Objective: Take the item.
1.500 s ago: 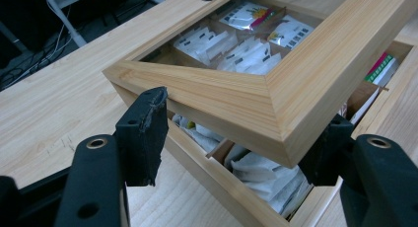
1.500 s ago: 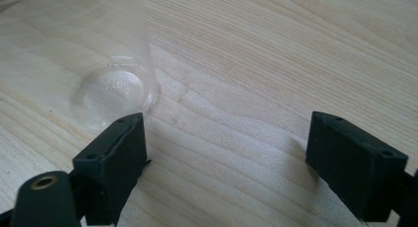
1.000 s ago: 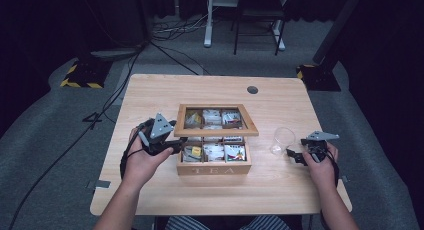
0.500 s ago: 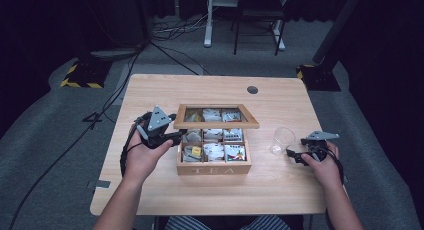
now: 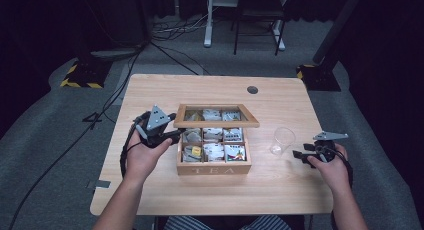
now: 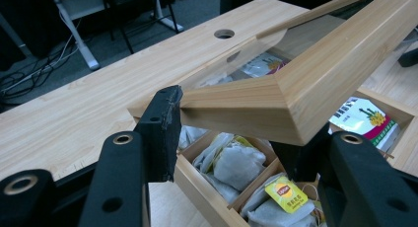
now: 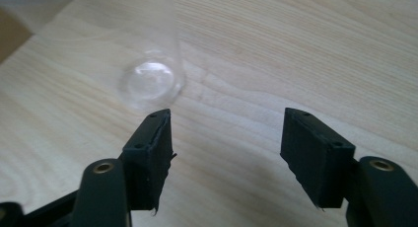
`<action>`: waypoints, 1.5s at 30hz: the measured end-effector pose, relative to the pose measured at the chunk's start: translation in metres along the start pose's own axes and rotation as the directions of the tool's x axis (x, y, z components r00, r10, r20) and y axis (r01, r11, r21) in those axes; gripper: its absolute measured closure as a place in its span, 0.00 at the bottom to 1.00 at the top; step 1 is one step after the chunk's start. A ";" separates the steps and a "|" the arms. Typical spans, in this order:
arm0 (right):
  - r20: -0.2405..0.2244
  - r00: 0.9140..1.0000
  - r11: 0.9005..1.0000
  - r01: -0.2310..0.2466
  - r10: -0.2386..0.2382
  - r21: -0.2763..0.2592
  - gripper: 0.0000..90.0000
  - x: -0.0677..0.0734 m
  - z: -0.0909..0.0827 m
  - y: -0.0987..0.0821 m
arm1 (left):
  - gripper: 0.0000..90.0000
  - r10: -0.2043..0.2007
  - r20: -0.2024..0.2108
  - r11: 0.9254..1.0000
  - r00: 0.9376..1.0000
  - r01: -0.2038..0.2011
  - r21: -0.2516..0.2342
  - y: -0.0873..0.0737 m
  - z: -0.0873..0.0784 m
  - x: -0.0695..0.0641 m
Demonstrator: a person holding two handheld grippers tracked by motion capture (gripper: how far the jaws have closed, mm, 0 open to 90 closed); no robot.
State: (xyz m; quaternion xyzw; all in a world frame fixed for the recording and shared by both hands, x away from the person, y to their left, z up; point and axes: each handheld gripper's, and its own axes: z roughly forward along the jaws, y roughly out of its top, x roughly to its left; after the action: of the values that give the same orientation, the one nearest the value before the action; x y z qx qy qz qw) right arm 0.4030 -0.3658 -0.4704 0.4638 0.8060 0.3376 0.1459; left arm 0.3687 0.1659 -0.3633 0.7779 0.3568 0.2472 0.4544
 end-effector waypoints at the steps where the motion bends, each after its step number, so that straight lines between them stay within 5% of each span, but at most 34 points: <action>1: -0.012 1.000 1.000 -0.012 0.012 0.004 0.44 0.002 -0.003 0.000 | 0.55 0.005 -0.002 1.000 1.000 -0.005 0.001 0.001 0.000 0.000; 11: -0.012 1.000 0.999 -0.027 0.027 0.037 0.37 0.022 -0.037 0.002 | 0.54 0.023 0.023 0.999 0.999 -0.023 0.041 0.007 0.001 0.005; 20: -0.070 0.998 0.999 -0.009 0.006 -0.040 0.42 0.048 -0.054 0.020 | 0.52 0.025 0.026 0.998 0.999 -0.026 0.064 0.010 0.004 0.006; 25: -0.120 0.990 0.992 0.064 -0.077 -0.113 0.43 0.071 -0.049 0.036 | 0.51 0.007 0.039 0.998 0.999 -0.010 0.070 0.011 0.004 0.008; 30: -0.120 0.991 0.985 0.041 -0.062 -0.169 0.41 0.094 -0.037 0.052 | 0.51 0.004 0.036 0.996 0.999 -0.007 0.090 0.015 0.004 0.008; 35: -0.147 0.979 0.979 0.116 -0.141 -0.166 0.49 0.116 -0.028 0.068 | 0.50 0.005 0.018 0.995 1.000 -0.007 0.100 0.016 0.007 0.006; 39: -0.178 0.960 0.970 0.190 -0.215 -0.151 0.54 0.135 -0.023 0.080 | 0.52 -0.009 0.003 0.996 1.000 0.009 0.093 0.019 0.008 0.007; 42: -0.203 0.951 0.966 0.203 -0.233 -0.158 0.56 0.149 -0.020 0.088 | 0.53 0.007 -0.012 0.997 1.000 -0.006 0.082 0.019 0.008 0.006; 45: -0.217 0.950 0.968 0.189 -0.223 -0.165 0.58 0.160 -0.016 0.093 | 0.54 0.017 -0.011 0.997 1.000 -0.016 0.073 0.018 0.007 0.006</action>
State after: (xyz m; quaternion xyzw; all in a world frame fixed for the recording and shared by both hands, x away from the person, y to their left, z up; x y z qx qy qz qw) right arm 0.3702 -0.2053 -0.3832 0.3224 0.8356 0.4291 0.1172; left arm 0.3834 0.1606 -0.3508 0.7954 0.3616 0.2423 0.4218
